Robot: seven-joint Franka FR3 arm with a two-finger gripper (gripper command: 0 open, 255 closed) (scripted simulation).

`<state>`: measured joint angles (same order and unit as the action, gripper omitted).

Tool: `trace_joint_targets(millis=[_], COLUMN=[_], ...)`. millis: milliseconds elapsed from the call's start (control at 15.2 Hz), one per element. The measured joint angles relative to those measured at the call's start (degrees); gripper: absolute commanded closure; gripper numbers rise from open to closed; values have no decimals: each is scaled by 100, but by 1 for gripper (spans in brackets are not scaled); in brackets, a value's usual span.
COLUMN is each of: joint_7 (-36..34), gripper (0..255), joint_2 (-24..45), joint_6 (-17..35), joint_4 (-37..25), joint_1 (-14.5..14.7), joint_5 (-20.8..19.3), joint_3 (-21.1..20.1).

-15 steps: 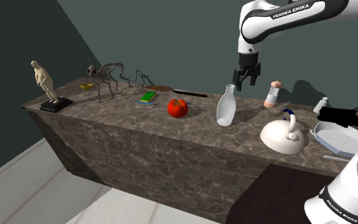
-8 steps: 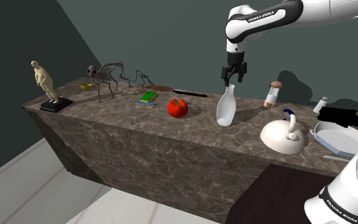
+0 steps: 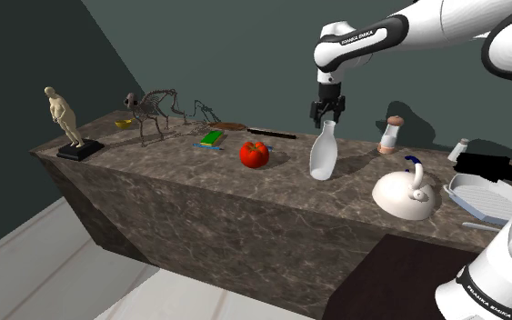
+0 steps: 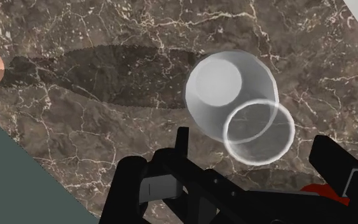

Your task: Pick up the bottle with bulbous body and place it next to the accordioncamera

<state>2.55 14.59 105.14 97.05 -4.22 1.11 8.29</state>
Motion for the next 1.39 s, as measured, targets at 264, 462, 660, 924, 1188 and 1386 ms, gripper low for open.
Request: trace_joint_targets(millis=[264,462,660,924,1188,1386], joint_7=[3,3,3,4,3,3], gripper=[0,0,255,255,255,255], joint_2=[9,10,10,9,8,-25], joint_6=[160,180,182,183,186,102], joint_4=[151,168,169,168,170,124], joint_1=[0,0,0,1,1,0], joint_5=[3,3,3,5,5,-2], joint_3=[-1,-1,-1,-2,-2,1])
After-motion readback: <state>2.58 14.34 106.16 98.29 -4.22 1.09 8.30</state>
